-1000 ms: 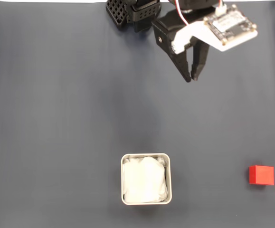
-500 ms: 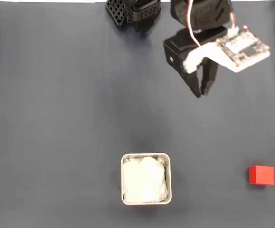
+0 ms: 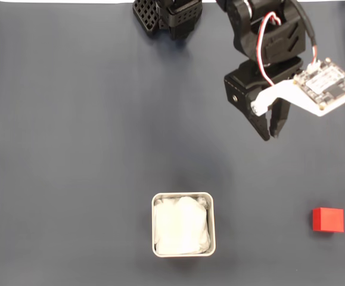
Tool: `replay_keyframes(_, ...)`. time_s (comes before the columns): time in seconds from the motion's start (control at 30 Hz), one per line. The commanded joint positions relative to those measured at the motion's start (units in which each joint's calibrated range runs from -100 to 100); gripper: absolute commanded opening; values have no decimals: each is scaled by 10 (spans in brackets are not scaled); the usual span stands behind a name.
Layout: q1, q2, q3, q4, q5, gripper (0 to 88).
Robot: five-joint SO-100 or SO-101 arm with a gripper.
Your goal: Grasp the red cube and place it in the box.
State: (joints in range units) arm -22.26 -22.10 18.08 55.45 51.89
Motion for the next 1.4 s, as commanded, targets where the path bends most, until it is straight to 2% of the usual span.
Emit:
replay_keyframes(0.0, -7, 17, -34, -29, -4, 14)
replay_keyframes(0.23, -8, 72, -61, -62, -3, 15)
replay_keyframes(0.6, -13, 154, -102, -121, 0, 102)
replay_keyframes(1.17, -21, 253, -151, -185, 7, 173)
replay_keyframes(1.37, -21, 276, -152, -220, 10, 229)
